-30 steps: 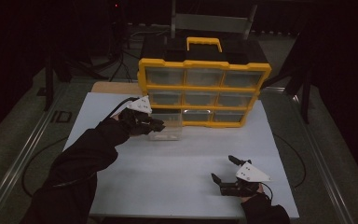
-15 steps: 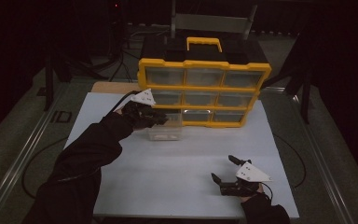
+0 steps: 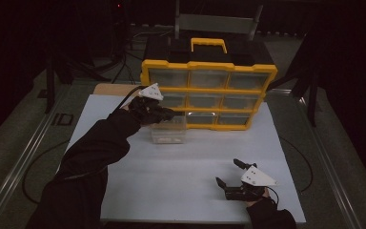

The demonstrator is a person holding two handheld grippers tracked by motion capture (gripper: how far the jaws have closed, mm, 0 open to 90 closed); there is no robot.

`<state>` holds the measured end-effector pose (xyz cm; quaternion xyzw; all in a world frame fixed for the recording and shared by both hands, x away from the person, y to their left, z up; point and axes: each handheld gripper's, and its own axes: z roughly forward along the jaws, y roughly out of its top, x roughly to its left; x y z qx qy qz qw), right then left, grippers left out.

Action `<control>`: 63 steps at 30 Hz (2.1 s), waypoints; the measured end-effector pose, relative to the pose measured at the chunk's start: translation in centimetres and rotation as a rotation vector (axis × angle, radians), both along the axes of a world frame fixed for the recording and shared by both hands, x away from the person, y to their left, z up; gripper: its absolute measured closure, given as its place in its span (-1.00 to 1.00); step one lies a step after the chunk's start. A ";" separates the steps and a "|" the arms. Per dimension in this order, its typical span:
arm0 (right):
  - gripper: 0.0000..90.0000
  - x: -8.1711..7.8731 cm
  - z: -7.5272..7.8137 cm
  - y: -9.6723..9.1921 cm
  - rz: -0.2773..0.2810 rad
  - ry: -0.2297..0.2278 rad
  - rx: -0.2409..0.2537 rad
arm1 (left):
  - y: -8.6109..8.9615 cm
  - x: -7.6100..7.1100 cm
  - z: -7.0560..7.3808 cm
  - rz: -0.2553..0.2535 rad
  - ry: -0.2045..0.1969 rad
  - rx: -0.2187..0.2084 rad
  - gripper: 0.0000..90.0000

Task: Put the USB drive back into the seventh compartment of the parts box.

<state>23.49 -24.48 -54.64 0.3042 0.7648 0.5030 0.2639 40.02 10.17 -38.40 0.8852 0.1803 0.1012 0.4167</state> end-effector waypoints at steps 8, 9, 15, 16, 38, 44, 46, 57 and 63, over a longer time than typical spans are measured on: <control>-0.79 -0.1 0.0 0.0 0.005 0.001 0.000 | -0.9 0.7 -0.9 0.049 -0.001 -0.010 0.77; -0.79 0.0 0.0 0.0 0.007 -0.001 -0.002 | -0.9 0.8 -1.1 0.059 -0.005 -0.011 0.77; -0.79 0.0 0.0 0.0 0.006 0.002 0.002 | -1.2 1.3 -2.3 0.075 0.013 -0.013 0.77; -0.79 0.0 0.0 0.0 0.005 0.003 0.006 | -1.2 1.3 -2.5 0.077 0.020 -0.018 0.77; -0.79 0.1 -0.1 0.1 0.013 0.005 -0.006 | -1.1 2.2 -5.6 0.097 0.069 0.034 0.77; -0.79 0.1 -0.1 0.1 0.013 0.005 0.000 | -1.5 2.3 -6.2 0.103 0.093 0.101 0.77; -0.79 0.0 -0.1 0.1 0.015 0.004 -0.003 | -1.8 2.3 -6.4 0.105 0.085 0.127 0.77; -0.79 0.0 -0.1 0.2 0.016 0.005 -0.003 | -2.1 2.4 -6.3 0.118 0.070 0.157 0.77; -0.79 0.0 -0.1 0.1 0.016 0.003 -0.002 | -2.0 2.4 -5.8 0.154 0.059 0.128 0.48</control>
